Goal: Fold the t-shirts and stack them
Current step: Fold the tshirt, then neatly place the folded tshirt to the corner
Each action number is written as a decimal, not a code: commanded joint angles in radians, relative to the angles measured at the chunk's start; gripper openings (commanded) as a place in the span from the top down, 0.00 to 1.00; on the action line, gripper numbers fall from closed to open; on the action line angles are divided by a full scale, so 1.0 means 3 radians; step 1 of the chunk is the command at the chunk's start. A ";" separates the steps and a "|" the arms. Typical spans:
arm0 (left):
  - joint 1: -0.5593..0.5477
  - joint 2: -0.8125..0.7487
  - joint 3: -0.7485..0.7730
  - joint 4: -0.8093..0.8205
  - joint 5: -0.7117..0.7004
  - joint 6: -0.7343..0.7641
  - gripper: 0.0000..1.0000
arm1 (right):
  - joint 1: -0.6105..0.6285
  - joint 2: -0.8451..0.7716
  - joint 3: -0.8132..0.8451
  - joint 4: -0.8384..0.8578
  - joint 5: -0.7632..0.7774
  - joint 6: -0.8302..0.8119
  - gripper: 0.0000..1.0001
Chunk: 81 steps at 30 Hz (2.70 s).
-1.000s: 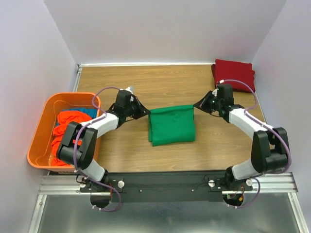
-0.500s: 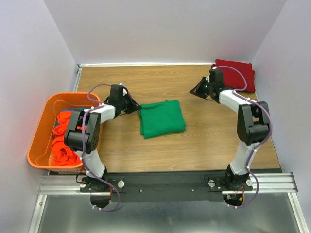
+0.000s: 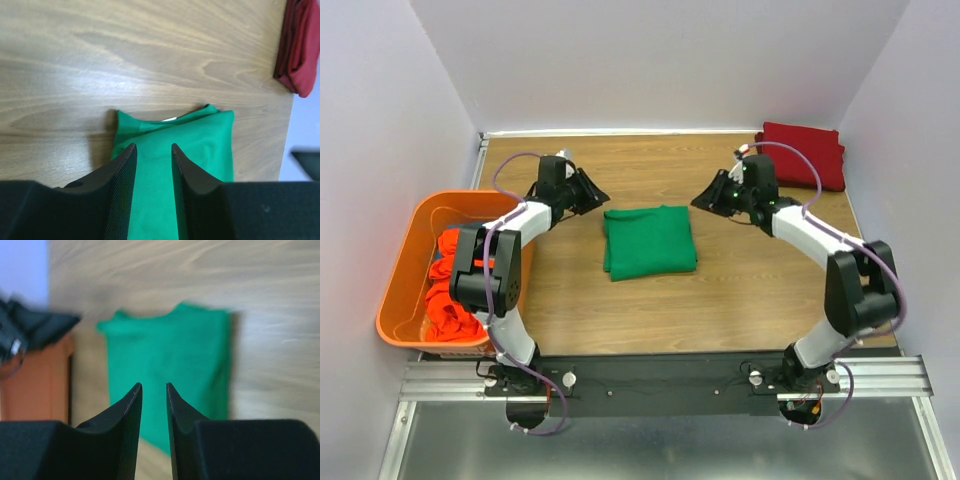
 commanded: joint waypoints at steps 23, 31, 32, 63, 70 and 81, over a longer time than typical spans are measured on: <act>0.0011 -0.0844 -0.0136 -0.0326 0.0147 0.0258 0.59 | 0.0803 0.1416 -0.0259 0.1001 -0.0876 0.0253 0.69; -0.0193 -0.0927 -0.0387 -0.0213 0.0090 0.0156 0.59 | 0.0798 0.1172 -0.0566 0.1113 -0.0947 0.0545 0.66; -0.0305 -0.0881 -0.0412 -0.0213 0.0055 0.0135 0.59 | 0.0798 0.1156 -0.0591 0.1149 -0.0968 0.0591 0.64; -0.1569 0.0295 0.0022 0.0247 0.0009 -0.0249 0.67 | -0.0220 0.0016 -0.0873 0.0654 -0.0580 0.0331 0.51; -0.1631 0.0638 -0.0029 0.0283 -0.0078 -0.0289 0.68 | -0.0220 0.0149 -0.0745 0.0429 -0.0340 -0.0175 0.20; -0.1631 0.0597 -0.0095 0.0283 -0.0119 -0.0274 0.69 | 0.0010 0.0430 -0.0658 0.0285 0.0044 -0.0309 0.15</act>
